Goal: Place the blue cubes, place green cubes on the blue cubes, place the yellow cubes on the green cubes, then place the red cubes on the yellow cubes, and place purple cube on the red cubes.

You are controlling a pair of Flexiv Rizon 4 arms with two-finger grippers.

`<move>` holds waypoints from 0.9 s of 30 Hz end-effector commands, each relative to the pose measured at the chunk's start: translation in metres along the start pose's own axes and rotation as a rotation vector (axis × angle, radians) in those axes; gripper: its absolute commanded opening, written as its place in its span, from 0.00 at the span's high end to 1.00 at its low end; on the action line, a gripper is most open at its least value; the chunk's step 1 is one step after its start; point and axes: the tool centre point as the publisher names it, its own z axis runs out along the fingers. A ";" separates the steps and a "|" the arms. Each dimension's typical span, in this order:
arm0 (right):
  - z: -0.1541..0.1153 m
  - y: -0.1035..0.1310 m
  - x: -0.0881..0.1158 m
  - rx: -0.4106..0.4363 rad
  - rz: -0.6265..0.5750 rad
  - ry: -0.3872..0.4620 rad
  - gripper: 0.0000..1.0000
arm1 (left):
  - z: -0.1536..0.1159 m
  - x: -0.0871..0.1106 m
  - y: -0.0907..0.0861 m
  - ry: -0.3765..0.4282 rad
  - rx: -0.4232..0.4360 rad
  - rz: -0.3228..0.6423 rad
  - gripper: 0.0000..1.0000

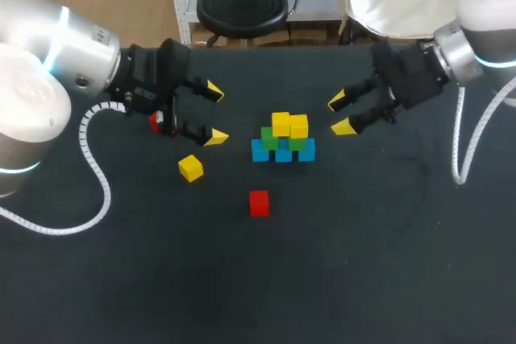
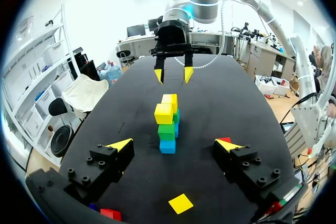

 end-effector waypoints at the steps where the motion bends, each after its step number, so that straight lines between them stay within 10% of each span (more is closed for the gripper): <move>1: -0.005 0.006 -0.010 -0.002 0.014 0.059 0.00 | 0.000 0.002 -0.001 -0.007 -0.002 0.004 0.00; 27: -0.028 0.031 -0.015 -0.037 0.026 0.105 0.00 | 0.000 0.002 -0.001 -0.007 -0.002 0.004 0.00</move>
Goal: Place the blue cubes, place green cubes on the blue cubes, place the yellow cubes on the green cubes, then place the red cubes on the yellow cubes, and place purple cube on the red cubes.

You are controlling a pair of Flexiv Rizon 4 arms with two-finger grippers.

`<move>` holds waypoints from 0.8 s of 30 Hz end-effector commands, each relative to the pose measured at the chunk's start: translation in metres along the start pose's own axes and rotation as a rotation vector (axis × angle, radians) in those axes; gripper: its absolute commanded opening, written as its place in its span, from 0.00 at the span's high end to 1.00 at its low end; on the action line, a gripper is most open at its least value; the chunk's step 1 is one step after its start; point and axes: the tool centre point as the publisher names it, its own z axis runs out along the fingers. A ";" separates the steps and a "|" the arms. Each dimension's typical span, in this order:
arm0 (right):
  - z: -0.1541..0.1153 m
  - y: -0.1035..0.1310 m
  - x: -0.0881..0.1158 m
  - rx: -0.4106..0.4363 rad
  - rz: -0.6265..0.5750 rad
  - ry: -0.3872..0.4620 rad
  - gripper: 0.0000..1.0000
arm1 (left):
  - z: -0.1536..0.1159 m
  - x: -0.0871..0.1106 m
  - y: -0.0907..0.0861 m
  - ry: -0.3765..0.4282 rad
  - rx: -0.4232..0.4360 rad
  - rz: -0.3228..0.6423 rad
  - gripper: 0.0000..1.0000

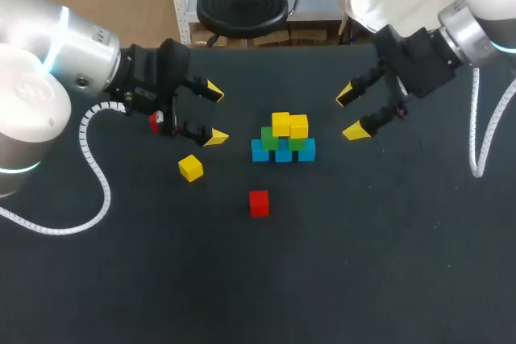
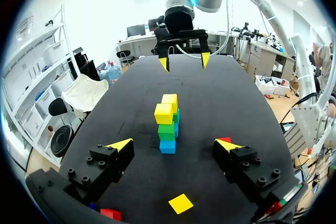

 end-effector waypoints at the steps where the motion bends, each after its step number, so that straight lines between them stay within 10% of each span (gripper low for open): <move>1: -0.001 0.000 0.001 -0.001 -0.001 -0.002 0.00 | 0.000 0.002 -0.001 -0.007 -0.002 0.004 0.00; 24: -0.001 0.000 0.001 -0.001 -0.001 -0.002 0.00 | -0.031 0.019 -0.043 0.009 -0.141 -0.060 0.00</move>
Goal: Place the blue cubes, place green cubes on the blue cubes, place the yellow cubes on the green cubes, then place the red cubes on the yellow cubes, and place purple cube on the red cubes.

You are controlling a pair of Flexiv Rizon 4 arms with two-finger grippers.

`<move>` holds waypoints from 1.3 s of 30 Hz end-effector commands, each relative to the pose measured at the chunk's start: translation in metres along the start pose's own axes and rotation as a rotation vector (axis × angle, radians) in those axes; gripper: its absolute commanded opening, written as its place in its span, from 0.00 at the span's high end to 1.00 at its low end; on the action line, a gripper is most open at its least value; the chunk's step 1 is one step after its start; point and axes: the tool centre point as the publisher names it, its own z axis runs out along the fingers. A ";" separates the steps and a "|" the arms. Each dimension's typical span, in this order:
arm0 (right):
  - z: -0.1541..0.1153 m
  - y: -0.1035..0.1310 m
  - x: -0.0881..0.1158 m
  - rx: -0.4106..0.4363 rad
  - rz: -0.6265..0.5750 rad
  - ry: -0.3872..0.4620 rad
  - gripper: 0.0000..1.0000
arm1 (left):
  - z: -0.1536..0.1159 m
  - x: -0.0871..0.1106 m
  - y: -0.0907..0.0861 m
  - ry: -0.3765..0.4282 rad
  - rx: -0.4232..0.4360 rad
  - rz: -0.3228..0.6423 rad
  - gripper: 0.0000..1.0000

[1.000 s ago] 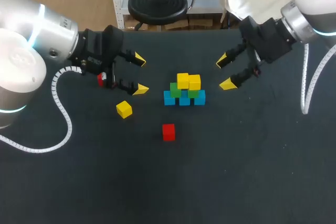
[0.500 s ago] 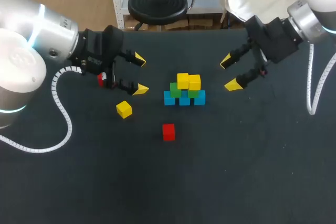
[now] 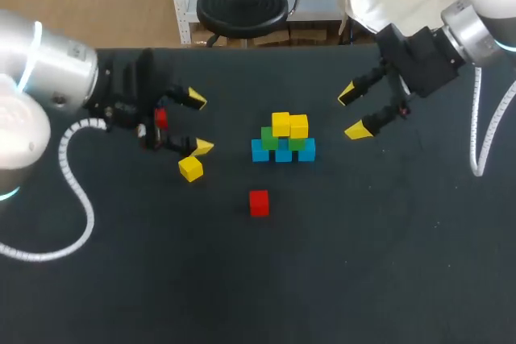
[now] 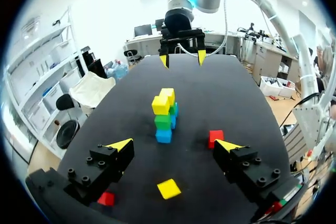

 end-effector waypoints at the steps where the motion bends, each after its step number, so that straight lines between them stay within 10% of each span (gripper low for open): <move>1: 0.000 0.000 0.000 0.000 -0.001 -0.001 0.00 | -0.007 0.004 -0.018 -0.002 -0.072 -0.021 0.00; 39: 0.000 0.000 0.000 0.000 -0.001 -0.001 0.00 | 0.000 0.021 -0.027 0.072 -0.031 -0.127 0.00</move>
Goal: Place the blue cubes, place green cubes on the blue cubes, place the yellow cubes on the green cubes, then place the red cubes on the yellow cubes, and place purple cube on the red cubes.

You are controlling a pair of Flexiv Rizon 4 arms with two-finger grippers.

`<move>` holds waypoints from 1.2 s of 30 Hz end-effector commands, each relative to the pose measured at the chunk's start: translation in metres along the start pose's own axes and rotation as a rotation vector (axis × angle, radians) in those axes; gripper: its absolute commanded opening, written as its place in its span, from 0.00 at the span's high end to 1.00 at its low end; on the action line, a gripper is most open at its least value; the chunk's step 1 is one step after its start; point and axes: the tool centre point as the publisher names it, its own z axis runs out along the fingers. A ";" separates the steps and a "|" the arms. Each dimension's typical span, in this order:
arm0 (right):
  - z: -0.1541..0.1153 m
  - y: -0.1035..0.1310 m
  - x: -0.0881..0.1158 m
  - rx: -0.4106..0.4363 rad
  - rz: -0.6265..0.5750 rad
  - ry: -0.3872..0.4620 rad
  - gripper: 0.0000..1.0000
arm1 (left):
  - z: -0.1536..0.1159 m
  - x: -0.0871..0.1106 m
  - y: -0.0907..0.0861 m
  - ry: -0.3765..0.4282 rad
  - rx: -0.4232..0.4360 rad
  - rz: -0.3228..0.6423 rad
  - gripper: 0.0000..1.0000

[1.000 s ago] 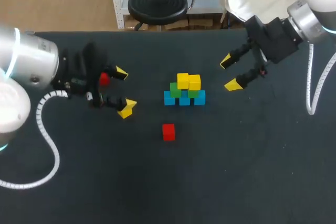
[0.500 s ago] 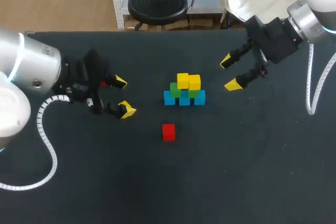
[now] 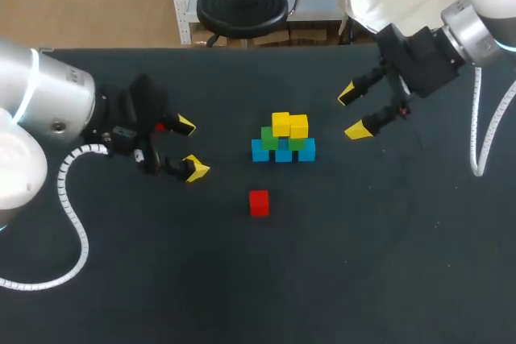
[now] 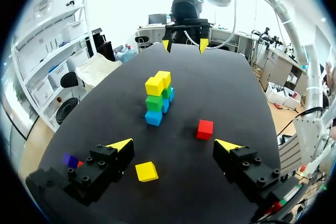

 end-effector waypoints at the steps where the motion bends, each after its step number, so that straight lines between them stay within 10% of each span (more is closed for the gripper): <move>1: 0.000 0.000 0.000 0.000 -0.001 -0.001 0.00 | 0.001 -0.001 0.001 0.005 0.001 -0.001 0.00; 21: -0.016 -0.015 -0.007 -0.014 -0.015 0.057 0.00 | 0.001 -0.001 0.001 0.005 0.001 -0.001 0.00; 36: -0.016 -0.015 -0.007 -0.014 -0.015 0.057 0.00 | -0.015 0.026 -0.008 0.000 -0.081 -0.183 0.00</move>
